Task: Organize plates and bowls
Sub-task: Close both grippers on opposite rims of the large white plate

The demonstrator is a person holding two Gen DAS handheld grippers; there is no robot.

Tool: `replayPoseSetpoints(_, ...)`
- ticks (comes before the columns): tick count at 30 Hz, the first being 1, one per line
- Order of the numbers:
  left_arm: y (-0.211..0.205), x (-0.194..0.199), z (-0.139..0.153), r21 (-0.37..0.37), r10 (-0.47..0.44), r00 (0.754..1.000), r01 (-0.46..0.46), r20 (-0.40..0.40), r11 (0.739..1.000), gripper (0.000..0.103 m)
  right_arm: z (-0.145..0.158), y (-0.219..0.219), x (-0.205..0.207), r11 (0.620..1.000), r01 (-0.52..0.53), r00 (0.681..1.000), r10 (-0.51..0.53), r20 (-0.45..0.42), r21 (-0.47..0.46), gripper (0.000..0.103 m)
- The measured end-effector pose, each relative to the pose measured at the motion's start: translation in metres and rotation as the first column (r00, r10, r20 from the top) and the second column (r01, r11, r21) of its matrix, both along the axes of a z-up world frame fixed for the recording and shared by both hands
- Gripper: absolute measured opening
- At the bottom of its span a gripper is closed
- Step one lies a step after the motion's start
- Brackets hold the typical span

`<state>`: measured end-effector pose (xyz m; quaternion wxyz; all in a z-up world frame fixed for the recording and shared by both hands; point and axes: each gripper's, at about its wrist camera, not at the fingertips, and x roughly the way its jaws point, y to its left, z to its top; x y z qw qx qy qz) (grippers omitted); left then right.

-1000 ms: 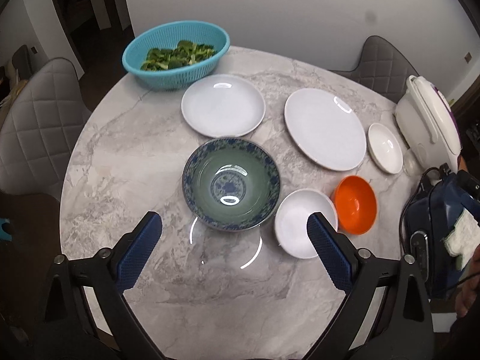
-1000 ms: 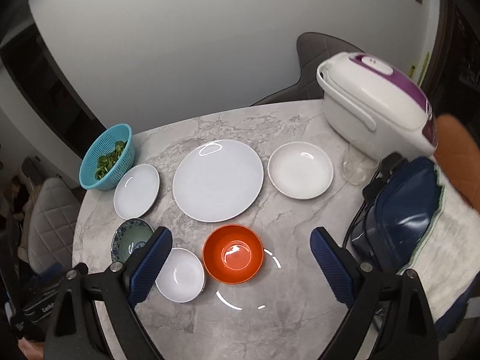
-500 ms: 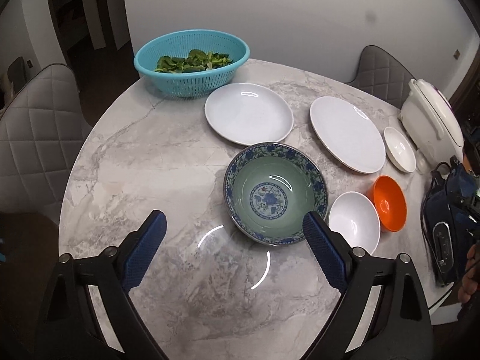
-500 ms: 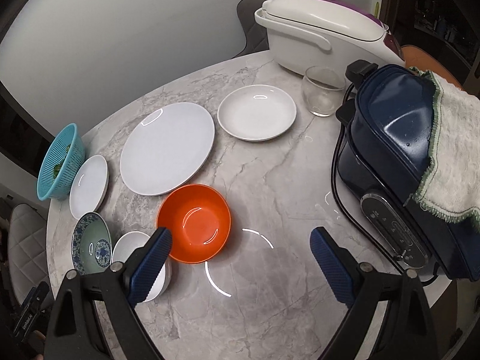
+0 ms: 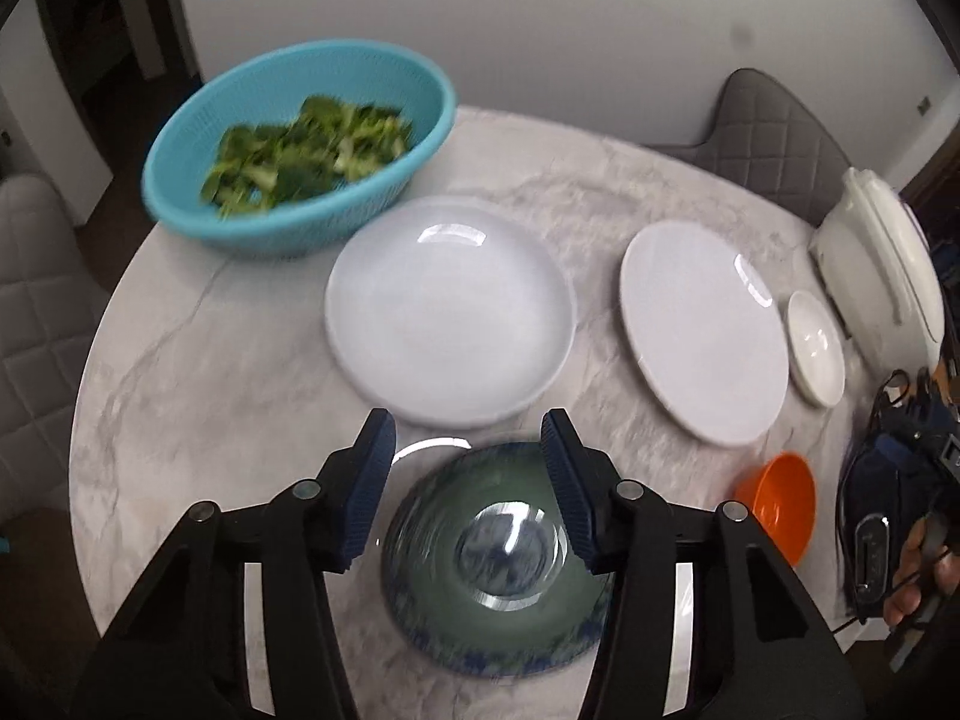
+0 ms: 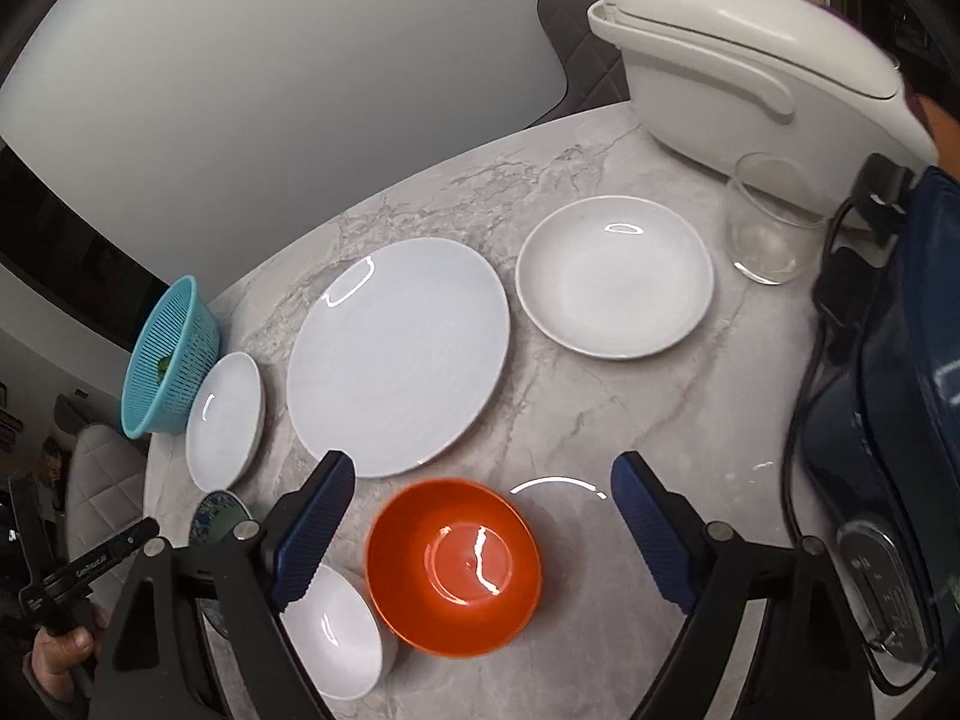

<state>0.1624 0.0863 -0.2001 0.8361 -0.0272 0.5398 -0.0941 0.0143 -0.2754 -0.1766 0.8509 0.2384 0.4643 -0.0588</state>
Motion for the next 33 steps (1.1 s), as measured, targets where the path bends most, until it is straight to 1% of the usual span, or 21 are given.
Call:
replayPoseSetpoints(2, -0.025, 0.032, 0.003, -0.006, -0.082, 0.995, 0.083, 0.052, 0.997, 0.048, -0.007, -0.007, 0.021, 0.997, -0.028, 1.0, 0.028, 0.007, 0.078, 0.085)
replayPoseSetpoints(3, -0.038, 0.048, 0.002, -0.007, -0.118, 0.992, 0.119, 0.05, 0.993, 0.048, -0.011, -0.01, 0.031, 0.994, -0.039, 0.999, 0.039, 0.003, 0.107, 0.081)
replayPoseSetpoints(5, -0.068, 0.083, -0.002, -0.047, -0.218, 0.976, 0.218, -0.006, 0.975, 0.048, -0.022, -0.017, 0.048, 0.986, -0.05, 0.998, 0.053, -0.016, 0.157, 0.074)
replayPoseSetpoints(6, -0.084, 0.103, -0.007, -0.056, -0.266, 0.962, 0.263, -0.059, 0.963, 0.05, -0.027, -0.02, 0.055, 0.981, -0.051, 0.998, 0.056, -0.025, 0.186, 0.071)
replayPoseSetpoints(8, -0.116, 0.135, -0.021, -0.014, -0.32, 0.935, 0.322, -0.151, 0.947, 0.05, -0.039, -0.028, 0.065, 0.97, -0.043, 0.998, 0.054, -0.037, 0.239, 0.07)
replayPoseSetpoints(10, -0.14, 0.159, -0.034, 0.021, -0.361, 0.915, 0.37, -0.18, 0.929, 0.05, -0.05, -0.033, 0.069, 0.962, -0.027, 0.998, 0.043, -0.051, 0.27, 0.07)
replayPoseSetpoints(13, -0.164, 0.184, -0.058, 0.013, -0.436, 0.864, 0.453, -0.251, 0.891, 0.05, -0.065, -0.039, 0.074, 0.938, 0.003, 0.997, 0.022, -0.069, 0.346, 0.07)
replayPoseSetpoints(15, -0.177, 0.198, -0.071, 0.031, -0.46, 0.844, 0.486, -0.276, 0.873, 0.05, -0.075, -0.039, 0.074, 0.925, 0.009, 0.997, 0.02, -0.073, 0.379, 0.067)
replayPoseSetpoints(16, -0.183, 0.202, -0.076, 0.029, -0.479, 0.829, 0.507, -0.289, 0.861, 0.05, -0.078, -0.038, 0.075, 0.923, 0.011, 0.997, 0.02, -0.077, 0.384, 0.066)
replayPoseSetpoints(18, -0.192, 0.21, -0.085, 0.007, -0.503, 0.807, 0.531, -0.31, 0.848, 0.05, -0.084, -0.038, 0.076, 0.92, 0.027, 0.996, 0.007, -0.084, 0.391, 0.065)
replayPoseSetpoints(20, -0.198, 0.217, -0.094, 0.009, -0.511, 0.796, 0.543, -0.325, 0.84, 0.05, -0.088, -0.04, 0.079, 0.914, 0.043, 0.997, -0.011, -0.081, 0.403, 0.064)
replayPoseSetpoints(22, -0.202, 0.22, -0.102, -0.014, -0.523, 0.782, 0.552, -0.339, 0.834, 0.05, -0.09, -0.041, 0.082, 0.913, 0.058, 0.996, -0.024, -0.088, 0.404, 0.064)
replayPoseSetpoints(24, -0.204, 0.225, -0.108, -0.045, -0.527, 0.777, 0.547, -0.345, 0.836, 0.05, -0.096, -0.042, 0.085, 0.904, 0.081, 0.993, -0.037, -0.111, 0.42, 0.064)
replayPoseSetpoints(25, -0.202, 0.226, -0.111, -0.07, -0.533, 0.77, 0.546, -0.35, 0.835, 0.05, -0.098, -0.043, 0.086, 0.899, 0.093, 0.992, -0.046, -0.118, 0.429, 0.064)
replayPoseSetpoints(28, -0.209, 0.228, -0.119, -0.106, -0.552, 0.754, 0.555, -0.355, 0.825, 0.05, -0.104, -0.046, 0.086, 0.892, 0.106, 0.99, -0.055, -0.127, 0.44, 0.062)
replayPoseSetpoints(30, -0.215, 0.23, -0.124, -0.133, -0.562, 0.74, 0.556, -0.371, 0.82, 0.05, -0.109, -0.047, 0.086, 0.879, 0.101, 0.991, -0.05, -0.122, 0.467, 0.06)
replayPoseSetpoints(32, -0.213, 0.228, -0.137, -0.138, -0.564, 0.733, 0.558, -0.381, 0.818, 0.05, -0.113, -0.048, 0.086, 0.869, 0.105, 0.991, -0.05, -0.125, 0.483, 0.06)
replayPoseSetpoints(33, -0.215, 0.229, -0.136, -0.145, -0.569, 0.734, 0.559, -0.371, 0.816, 0.049, -0.115, -0.049, 0.086, 0.87, 0.105, 0.991, -0.049, -0.127, 0.483, 0.06)
